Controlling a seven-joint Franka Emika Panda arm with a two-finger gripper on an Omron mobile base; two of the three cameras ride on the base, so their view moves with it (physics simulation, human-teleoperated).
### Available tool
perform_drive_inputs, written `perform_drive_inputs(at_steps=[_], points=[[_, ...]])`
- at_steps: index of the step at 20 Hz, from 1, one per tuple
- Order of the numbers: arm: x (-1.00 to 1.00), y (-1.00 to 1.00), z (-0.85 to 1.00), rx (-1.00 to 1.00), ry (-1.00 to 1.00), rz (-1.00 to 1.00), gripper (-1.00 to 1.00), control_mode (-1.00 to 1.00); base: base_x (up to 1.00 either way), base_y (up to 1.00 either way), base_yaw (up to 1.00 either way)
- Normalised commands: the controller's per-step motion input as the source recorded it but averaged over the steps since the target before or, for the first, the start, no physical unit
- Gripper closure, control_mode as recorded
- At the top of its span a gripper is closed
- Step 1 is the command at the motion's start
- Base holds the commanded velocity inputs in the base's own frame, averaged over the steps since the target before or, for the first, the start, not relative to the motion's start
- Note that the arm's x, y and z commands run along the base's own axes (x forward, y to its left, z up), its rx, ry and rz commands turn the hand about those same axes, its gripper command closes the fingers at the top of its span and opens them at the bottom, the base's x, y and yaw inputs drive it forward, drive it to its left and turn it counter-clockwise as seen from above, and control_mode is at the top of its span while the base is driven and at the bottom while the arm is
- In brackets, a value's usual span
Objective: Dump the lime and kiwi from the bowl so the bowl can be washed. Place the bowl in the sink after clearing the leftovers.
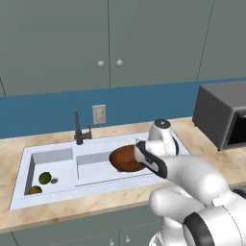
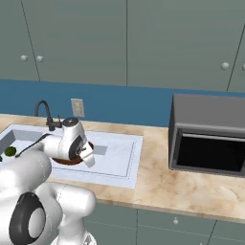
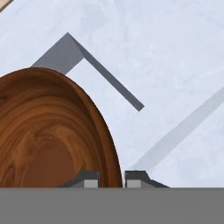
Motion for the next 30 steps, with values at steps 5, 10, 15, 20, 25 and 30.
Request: perform_drive_inputs(at_steps=[5,10,15,20,25,30], points=[[0.34,0.09,-0.11,0.0,0.0,0.0,1.0,-1.0,0.0,0.0,0.0],[0.02,0.02,-0.42,-0.01,0.01,0.0,1.0,-1.0,0.0,0.0,0.0],[0.0,0.03,-0.27,-0.01,0.0,0.0,1.0,-1.0,0.0,0.0,0.0],[0.0,0.0,0.0,0.0,0.0,0.0,-1.0,-1.0,0.0,0.0,0.0],[0.0,0.0,0.12,0.0,-0.04,0.0,-1.0,-1.0,0.0,0.0,0.0],[-0.18,0.0,0.64,0.0,-0.17,0.0,-1.0,-1.0,0.0,0.0,0.0]])
